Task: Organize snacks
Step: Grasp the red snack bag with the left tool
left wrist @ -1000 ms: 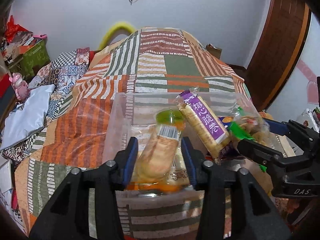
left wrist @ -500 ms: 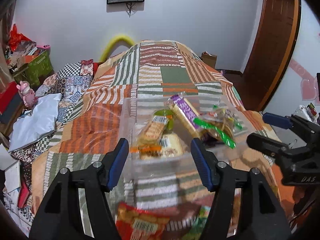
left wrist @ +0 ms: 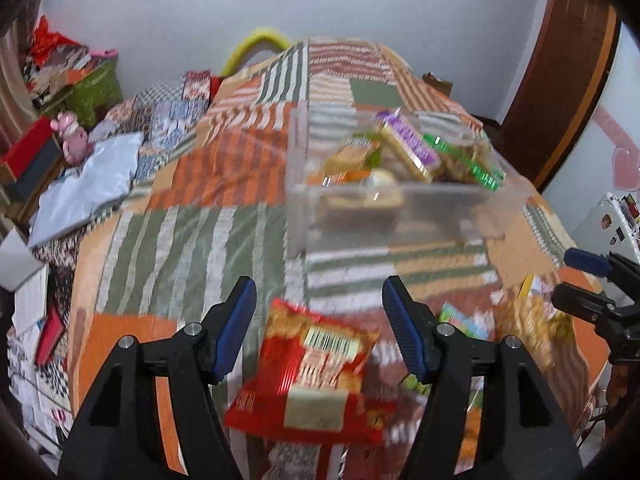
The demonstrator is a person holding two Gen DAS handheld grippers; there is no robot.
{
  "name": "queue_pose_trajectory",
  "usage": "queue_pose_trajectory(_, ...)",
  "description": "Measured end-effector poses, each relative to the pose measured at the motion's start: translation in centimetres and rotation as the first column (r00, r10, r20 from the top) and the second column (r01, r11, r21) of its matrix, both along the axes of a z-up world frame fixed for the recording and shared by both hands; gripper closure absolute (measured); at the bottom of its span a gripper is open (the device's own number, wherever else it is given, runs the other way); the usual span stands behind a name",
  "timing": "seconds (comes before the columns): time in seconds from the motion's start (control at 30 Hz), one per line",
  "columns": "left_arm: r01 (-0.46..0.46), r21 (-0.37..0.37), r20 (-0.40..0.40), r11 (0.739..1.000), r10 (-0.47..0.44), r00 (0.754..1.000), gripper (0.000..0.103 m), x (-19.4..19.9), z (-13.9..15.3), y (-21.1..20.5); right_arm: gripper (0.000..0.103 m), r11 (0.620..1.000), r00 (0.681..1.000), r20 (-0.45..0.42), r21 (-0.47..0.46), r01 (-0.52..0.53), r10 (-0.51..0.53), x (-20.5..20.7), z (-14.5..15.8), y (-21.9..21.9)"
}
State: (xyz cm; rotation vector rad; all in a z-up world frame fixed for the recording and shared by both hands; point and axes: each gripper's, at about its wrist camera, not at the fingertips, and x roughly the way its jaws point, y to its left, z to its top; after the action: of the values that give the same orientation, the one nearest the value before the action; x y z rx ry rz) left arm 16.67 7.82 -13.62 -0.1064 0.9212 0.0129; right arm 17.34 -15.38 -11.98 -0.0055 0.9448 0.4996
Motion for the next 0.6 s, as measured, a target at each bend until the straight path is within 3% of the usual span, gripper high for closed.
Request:
queue_pose_trajectory(0.3,0.034,-0.01,-0.077,0.999,-0.035,0.996,0.038,-2.7,-3.3,0.1,0.021,1.0,0.995,-0.102,0.022,-0.003,0.005,-2.1,-2.6,0.2)
queue_pose_trajectory(0.6,0.044,0.043,-0.069,0.998,-0.041,0.997,0.034,-3.0,-4.2,-0.6,0.029,0.999,0.983,-0.179,0.047,-0.018,0.026,-2.0,-4.8,1.1)
